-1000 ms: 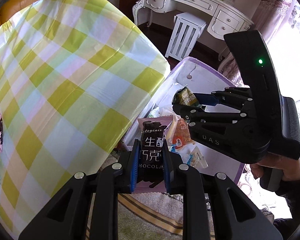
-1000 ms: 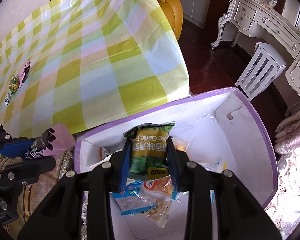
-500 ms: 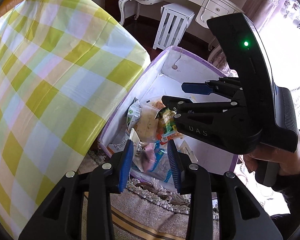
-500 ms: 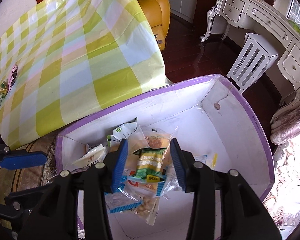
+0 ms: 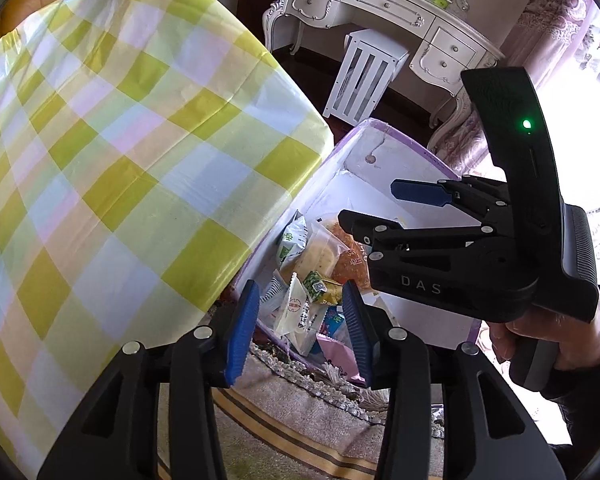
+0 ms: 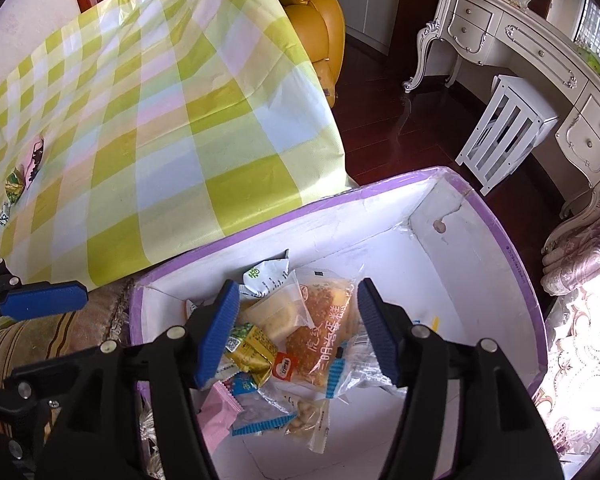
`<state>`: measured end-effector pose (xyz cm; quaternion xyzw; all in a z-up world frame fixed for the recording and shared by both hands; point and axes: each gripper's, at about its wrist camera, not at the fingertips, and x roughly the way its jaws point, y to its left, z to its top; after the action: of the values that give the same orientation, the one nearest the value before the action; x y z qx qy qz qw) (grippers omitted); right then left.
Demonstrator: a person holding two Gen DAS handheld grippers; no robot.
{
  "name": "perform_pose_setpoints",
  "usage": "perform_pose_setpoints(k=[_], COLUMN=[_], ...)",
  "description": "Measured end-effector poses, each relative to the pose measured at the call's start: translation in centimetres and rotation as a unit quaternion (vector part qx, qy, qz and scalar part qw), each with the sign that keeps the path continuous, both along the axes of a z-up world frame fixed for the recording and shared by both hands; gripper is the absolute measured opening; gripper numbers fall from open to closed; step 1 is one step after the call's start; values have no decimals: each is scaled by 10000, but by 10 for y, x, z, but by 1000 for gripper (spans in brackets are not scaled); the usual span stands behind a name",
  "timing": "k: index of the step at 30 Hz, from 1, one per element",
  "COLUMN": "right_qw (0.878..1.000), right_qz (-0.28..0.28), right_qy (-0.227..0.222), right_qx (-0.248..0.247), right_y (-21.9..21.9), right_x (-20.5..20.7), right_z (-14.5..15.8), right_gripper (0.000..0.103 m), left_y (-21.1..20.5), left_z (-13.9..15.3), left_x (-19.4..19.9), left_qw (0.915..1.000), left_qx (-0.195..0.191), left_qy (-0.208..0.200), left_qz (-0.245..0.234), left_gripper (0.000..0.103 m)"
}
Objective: Organize snacks
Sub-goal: 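Move both open tools back over the table to the snacks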
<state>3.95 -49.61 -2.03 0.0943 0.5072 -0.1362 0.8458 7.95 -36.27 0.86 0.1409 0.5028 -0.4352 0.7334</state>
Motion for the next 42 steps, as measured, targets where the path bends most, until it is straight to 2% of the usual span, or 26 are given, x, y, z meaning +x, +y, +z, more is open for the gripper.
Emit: perform_pose_setpoints(k=[2, 6, 9, 11, 15, 20, 24, 27, 31, 35, 42], right_qw=[10000, 9998, 9994, 9991, 9982, 9967, 9951, 9937, 9915, 9881, 9839], right_qz=[46, 169, 276, 347, 499, 724, 895, 993, 1102, 1300, 1443], right_qy=[-37, -128, -201, -249, -335, -367, -401, -466, -597, -679, -797], right_qx=[-7, -5, 21, 24, 49, 89, 143, 214, 344, 455, 683], right_y=[5, 18, 29, 38, 55, 77, 94, 105, 122, 143, 173], right_x=[4, 15, 24, 30, 43, 59, 70, 78, 92, 109, 140], right_z=[3, 10, 16, 19, 26, 29, 31, 34, 38, 42, 42], right_gripper=[68, 71, 73, 73, 73, 73, 73, 73, 73, 75, 75], left_y=[11, 37, 65, 87, 140, 205, 254, 281, 293, 291, 281], left_z=[2, 8, 13, 15, 17, 14, 7, -2, -11, -16, -24], left_x=[7, 26, 45, 56, 79, 100, 111, 118, 124, 130, 140], left_qw=[9997, 9966, 9905, 9832, 9630, 9302, 9021, 8880, 8818, 8826, 8889], left_qx=[-22, -50, -133, -197, -374, -536, -574, -541, -510, -442, -207], left_qy=[-86, -276, -378, -427, -358, -296, -207, -91, 19, 9, -50], left_qz=[219, 771, 1318, 1766, 2646, 3619, 4273, 4566, 4688, 4681, 4577], left_gripper=[48, 49, 49, 49, 49, 48, 48, 47, 41, 41, 38])
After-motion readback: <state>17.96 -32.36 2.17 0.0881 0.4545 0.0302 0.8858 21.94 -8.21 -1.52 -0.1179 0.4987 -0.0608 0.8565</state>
